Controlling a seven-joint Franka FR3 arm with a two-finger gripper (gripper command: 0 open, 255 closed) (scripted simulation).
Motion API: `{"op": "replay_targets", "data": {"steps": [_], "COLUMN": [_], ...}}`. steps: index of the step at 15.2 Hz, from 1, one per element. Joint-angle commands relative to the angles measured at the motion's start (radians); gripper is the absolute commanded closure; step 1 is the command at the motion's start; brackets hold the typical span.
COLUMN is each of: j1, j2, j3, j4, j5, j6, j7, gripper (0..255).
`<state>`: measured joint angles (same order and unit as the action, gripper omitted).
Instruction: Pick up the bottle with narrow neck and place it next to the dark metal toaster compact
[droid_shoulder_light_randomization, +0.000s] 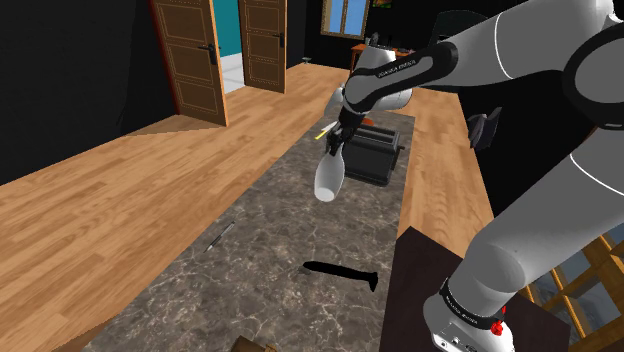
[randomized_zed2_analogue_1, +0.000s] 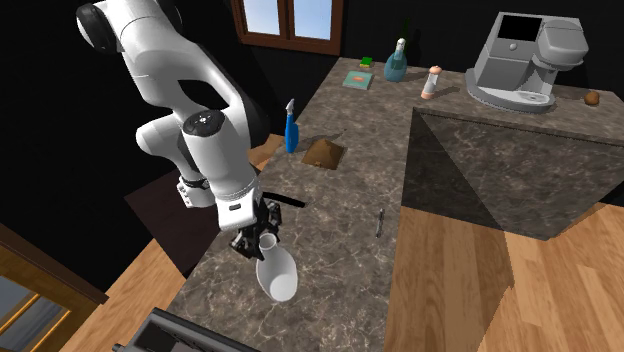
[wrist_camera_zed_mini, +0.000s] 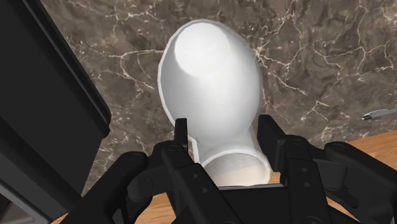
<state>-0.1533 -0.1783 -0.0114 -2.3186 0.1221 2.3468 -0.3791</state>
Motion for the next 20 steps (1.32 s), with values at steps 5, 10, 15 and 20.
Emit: {"op": "replay_targets", "data": {"steps": [5, 10, 15, 20], "j1": [0.0, 0.0, -0.004, -0.007], "j2": [0.001, 0.001, -0.043, -0.077], "j3": [-0.001, -0.001, -0.003, -0.006], "j4": [-0.01, -0.01, 0.014, 0.04], "j5": [0.001, 0.001, -0.006, -0.011], "j6": [0.012, 0.011, -0.056, -0.116], "j7": [-0.003, -0.003, 0.002, 0.005], "gripper": [255, 0, 0, 0]}}
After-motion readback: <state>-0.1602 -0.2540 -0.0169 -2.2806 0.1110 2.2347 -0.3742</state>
